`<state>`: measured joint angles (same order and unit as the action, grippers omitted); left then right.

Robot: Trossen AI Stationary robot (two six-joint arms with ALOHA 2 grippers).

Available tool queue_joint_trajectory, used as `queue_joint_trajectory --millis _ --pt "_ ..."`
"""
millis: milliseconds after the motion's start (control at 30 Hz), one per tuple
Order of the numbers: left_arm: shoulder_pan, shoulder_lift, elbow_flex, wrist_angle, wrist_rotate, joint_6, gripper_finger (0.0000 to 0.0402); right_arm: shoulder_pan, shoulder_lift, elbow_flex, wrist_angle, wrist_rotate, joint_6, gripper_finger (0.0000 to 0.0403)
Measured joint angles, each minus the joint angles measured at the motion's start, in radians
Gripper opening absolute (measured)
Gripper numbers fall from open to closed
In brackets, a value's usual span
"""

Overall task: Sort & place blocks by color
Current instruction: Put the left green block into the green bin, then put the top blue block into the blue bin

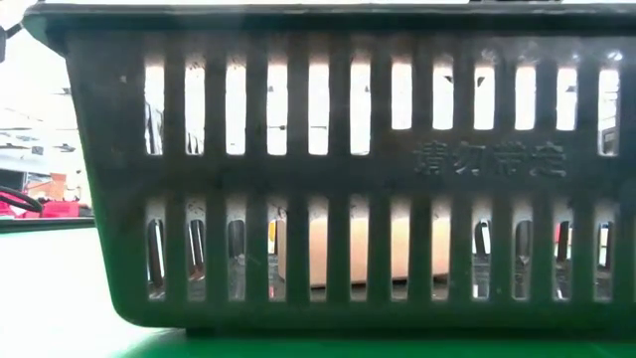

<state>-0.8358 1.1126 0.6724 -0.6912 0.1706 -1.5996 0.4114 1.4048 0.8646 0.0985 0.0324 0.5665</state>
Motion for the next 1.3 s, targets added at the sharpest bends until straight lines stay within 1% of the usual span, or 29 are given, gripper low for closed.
queue_joint_trajectory --millis 100,167,267,333,400,467,567,667,733,800,933,1000,1100,1200,1300 --pt "0.0 0.0 0.0 0.0 0.014 0.003 0.0137 0.0 -0.001 0.0 0.002 0.0 0.014 0.0283" --pt "0.0 0.0 0.0 0.0 0.017 0.002 0.0164 0.0 -0.001 0.0 0.002 -0.001 0.016 0.0283" --pt "0.0 0.0 0.0 0.0 0.016 0.002 0.0224 0.0 -0.001 0.0 0.002 -0.002 0.016 0.0283" --pt "0.002 0.0 0.0 0.004 0.016 0.002 0.0255 0.0 -0.001 0.0 0.002 -0.002 0.017 0.0283" --pt "0.002 0.0 0.0 0.017 0.016 0.007 0.0274 -0.001 -0.001 0.0 0.002 0.006 0.025 0.0283" --pt "0.002 0.0 0.0 0.041 0.016 0.019 0.0283 -0.007 -0.006 0.0 0.001 0.034 0.031 0.0283" --pt "0.003 -0.001 0.0 0.117 0.016 0.05 0.0282 -0.027 -0.029 0.0 0.0 0.049 0.029 0.0283" --pt "0.012 -0.001 0.0 0.21 0.008 0.101 0.0271 -0.057 -0.071 0.0 -0.023 0.048 -0.018 0.0283" --pt "0.031 -0.001 0.0 0.26 -0.026 0.142 0.0264 -0.088 -0.105 0.0 -0.054 0.054 -0.055 0.0283" --pt "0.058 -0.001 0.0 0.31 -0.082 0.201 0.0258 -0.123 -0.145 0.0 -0.114 0.106 -0.074 0.0283" --pt "0.131 -0.001 0.0 0.409 -0.194 0.322 0.0253 -0.208 -0.21 0.0 -0.265 0.294 -0.075 0.0283" --pt "0.174 -0.001 0.0 0.465 -0.254 0.388 0.0253 -0.263 -0.23 0.0 -0.339 0.36 -0.052 0.0283" --pt "0.235 -0.001 0.0 0.559 -0.34 0.525 0.0253 -0.353 -0.243 0.0 -0.475 0.373 -0.023 0.0283" --pt "0.293 -0.001 0.0 0.643 -0.402 0.685 0.0253 -0.447 -0.242 -0.002 -0.592 0.38 0.048 0.0283" --pt "0.352 -0.001 0.0 0.708 -0.446 0.833 0.0253 -0.525 -0.239 -0.039 -0.607 0.364 0.129 0.0283"
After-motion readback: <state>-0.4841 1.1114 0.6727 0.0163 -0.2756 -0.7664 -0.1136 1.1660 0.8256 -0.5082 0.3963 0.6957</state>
